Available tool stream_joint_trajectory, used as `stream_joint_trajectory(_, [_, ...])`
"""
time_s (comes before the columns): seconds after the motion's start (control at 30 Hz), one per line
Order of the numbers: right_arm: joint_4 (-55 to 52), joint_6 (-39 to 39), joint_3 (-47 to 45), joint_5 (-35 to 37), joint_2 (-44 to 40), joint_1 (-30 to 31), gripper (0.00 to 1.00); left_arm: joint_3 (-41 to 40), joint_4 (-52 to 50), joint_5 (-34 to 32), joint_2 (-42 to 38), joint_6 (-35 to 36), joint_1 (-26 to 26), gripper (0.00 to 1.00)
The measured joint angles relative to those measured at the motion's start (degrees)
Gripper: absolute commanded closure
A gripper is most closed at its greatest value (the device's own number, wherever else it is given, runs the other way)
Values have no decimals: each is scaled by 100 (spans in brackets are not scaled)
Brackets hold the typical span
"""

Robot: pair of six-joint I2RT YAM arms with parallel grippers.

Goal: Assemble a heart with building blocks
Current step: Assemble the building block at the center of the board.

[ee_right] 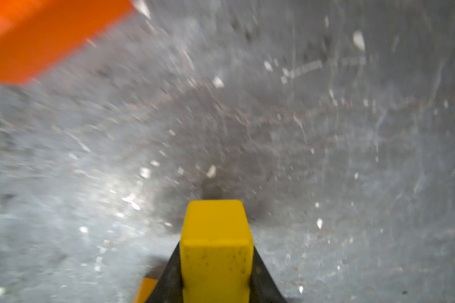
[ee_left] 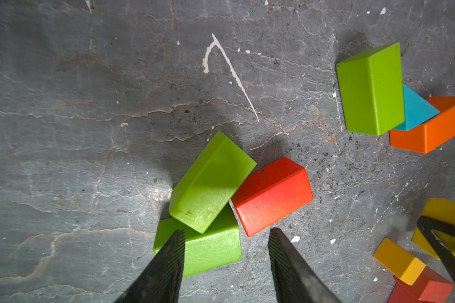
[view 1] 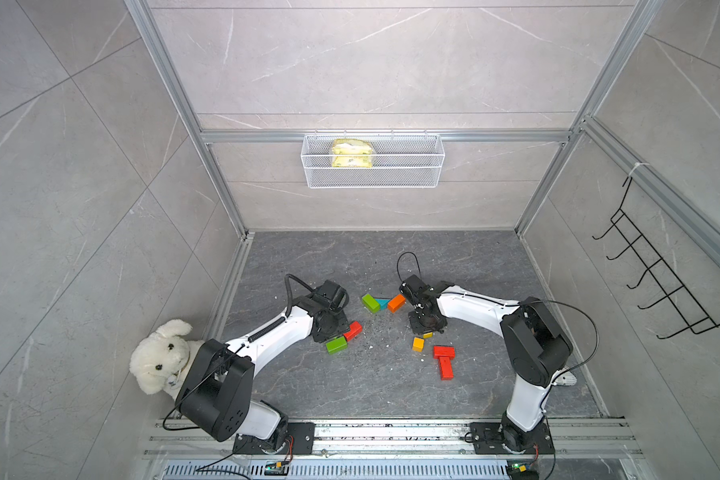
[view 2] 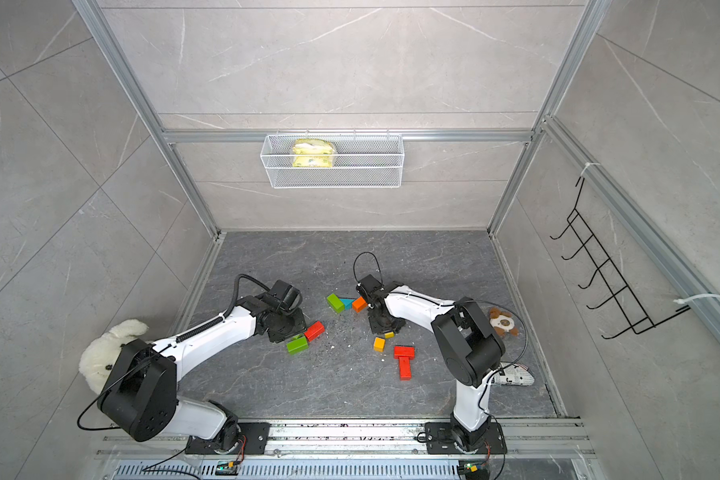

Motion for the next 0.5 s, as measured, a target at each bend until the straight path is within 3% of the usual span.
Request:
stream_joint_trajectory(0.17, [35,-348,540,-199,400,26,84,0,17,-2,0,-2,9,45])
stream_joint_trajectory(0.33, [17,-385,756,-162,730,155,55,0,26,-2,0,-2,9,45])
stream_joint_trajectory(0.5, [-101,70,599,120,562,210,54,0,26,-2,0,-2,15,45])
